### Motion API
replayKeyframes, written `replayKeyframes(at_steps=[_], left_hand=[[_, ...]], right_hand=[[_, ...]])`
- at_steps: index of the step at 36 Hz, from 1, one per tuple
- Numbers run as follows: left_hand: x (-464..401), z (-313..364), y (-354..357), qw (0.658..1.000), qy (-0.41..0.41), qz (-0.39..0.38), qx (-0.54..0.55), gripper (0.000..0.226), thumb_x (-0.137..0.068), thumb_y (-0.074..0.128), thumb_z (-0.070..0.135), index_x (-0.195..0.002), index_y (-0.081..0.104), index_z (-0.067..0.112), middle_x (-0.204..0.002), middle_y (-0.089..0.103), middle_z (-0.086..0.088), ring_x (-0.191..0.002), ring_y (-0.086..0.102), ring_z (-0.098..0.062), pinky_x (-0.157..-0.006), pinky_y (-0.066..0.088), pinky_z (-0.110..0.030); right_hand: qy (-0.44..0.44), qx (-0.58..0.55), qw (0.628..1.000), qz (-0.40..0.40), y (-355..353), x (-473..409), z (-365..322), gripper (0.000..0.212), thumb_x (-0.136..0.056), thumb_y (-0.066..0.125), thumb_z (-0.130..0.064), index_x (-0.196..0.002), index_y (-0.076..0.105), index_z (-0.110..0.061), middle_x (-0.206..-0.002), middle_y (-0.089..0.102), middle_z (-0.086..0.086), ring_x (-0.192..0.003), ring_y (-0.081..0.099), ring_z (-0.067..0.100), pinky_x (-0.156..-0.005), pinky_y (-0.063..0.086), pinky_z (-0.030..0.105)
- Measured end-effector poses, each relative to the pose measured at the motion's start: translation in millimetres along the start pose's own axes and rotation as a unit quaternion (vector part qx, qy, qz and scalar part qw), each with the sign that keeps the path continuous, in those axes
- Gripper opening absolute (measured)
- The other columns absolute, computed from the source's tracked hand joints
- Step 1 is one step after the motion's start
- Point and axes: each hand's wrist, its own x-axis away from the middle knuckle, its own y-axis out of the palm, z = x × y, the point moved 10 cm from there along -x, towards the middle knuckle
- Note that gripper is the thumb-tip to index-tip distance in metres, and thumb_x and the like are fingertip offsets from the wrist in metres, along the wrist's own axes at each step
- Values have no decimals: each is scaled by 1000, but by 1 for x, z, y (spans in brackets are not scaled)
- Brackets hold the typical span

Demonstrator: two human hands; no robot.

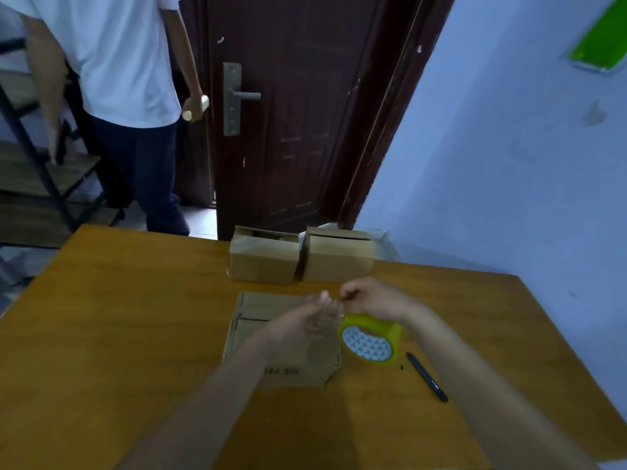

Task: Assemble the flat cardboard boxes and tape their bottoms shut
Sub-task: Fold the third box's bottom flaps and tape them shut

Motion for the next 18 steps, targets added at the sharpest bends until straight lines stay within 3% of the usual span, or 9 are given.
replayKeyframes(at_steps=[3, 8, 14, 16, 18], left_hand=[[6, -1, -27, 995, 21, 57, 84, 58, -76, 63, 46, -123, 50, 14, -115, 61, -11, -98, 64, -27, -76, 55, -32], [17, -1, -53, 994, 32, 92, 47, 10, -83, 66, 12, -90, 60, 8, -85, 64, -7, -71, 65, -16, -68, 56, -30], [24, 20, -62, 987, 66, 148, 24, 8, -85, 66, 8, -85, 58, 9, -72, 58, -3, -65, 62, -12, -67, 55, -27], [25, 27, -65, 984, 69, 161, 16, 8, -85, 66, 7, -85, 59, 10, -75, 59, -2, -68, 62, -12, -66, 54, -26], [26, 34, -70, 982, 69, 177, 15, 7, -84, 67, 7, -85, 61, 10, -81, 60, -4, -73, 62, -15, -66, 55, -26]], right_hand=[[-12, 15, 1000, -8, 5, 0, -11, 17, -89, 62, -21, -74, 58, -28, -77, 58, -8, -72, 50, 4, -64, 37, 19], [-12, 12, 1000, -19, 12, -1, -17, 12, -89, 62, -21, -79, 61, -25, -83, 62, -5, -80, 55, 9, -73, 42, 26], [-13, -7, 1000, 8, 7, -3, -19, 10, -89, 63, -22, -82, 64, -29, -88, 65, -7, -90, 59, 12, -84, 46, 30], [-8, -17, 999, 28, 2, -2, -16, 6, -89, 63, -24, -92, 67, -27, -97, 66, -4, -98, 59, 14, -92, 46, 34], [-4, -29, 998, 51, -7, 0, -14, 28, -89, 64, -28, -116, 64, -30, -114, 66, 1, -107, 59, 19, -98, 45, 37]])
